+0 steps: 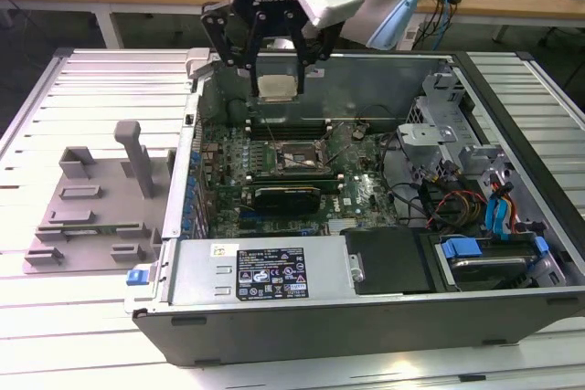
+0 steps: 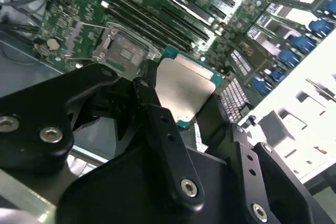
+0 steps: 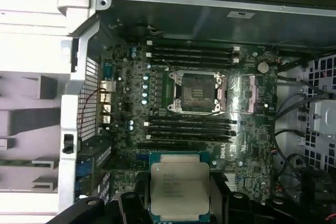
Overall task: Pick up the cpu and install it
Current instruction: 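Pick up the cpu and move it towards the insertion slot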
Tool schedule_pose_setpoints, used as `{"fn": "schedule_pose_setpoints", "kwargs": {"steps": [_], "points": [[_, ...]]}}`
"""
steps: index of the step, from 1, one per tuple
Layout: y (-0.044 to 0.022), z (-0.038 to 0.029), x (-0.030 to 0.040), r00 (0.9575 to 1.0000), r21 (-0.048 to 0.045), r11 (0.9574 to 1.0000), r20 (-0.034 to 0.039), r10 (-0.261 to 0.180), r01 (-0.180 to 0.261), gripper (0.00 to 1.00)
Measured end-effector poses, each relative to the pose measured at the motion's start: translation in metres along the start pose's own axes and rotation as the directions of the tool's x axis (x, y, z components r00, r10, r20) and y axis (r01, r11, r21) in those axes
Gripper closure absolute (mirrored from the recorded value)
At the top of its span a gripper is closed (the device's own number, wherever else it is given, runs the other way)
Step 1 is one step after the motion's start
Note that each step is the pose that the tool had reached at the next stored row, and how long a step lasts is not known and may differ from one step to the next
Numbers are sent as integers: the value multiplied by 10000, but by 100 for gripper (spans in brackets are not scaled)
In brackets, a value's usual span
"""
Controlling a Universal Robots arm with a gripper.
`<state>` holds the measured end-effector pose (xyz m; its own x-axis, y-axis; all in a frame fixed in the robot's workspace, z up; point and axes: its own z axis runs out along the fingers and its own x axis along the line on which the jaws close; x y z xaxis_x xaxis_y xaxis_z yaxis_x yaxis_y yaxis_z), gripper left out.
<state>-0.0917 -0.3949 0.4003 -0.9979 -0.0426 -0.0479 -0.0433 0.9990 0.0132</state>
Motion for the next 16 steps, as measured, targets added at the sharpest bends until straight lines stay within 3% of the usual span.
{"fn": "schedule_pose_setpoints", "kwargs": {"steps": [2,5,11,14,16], "points": [[-6,7,-136,10000,0,10000,-1,0,0,45],[-10,21,-221,10000,-1,10000,-4,1,-1,45],[-11,65,-232,10000,0,10000,-12,1,-1,45],[-12,126,-230,10000,-1,10000,-18,1,-1,45],[-13,208,-227,10000,0,10000,-20,1,-1,45]]}}
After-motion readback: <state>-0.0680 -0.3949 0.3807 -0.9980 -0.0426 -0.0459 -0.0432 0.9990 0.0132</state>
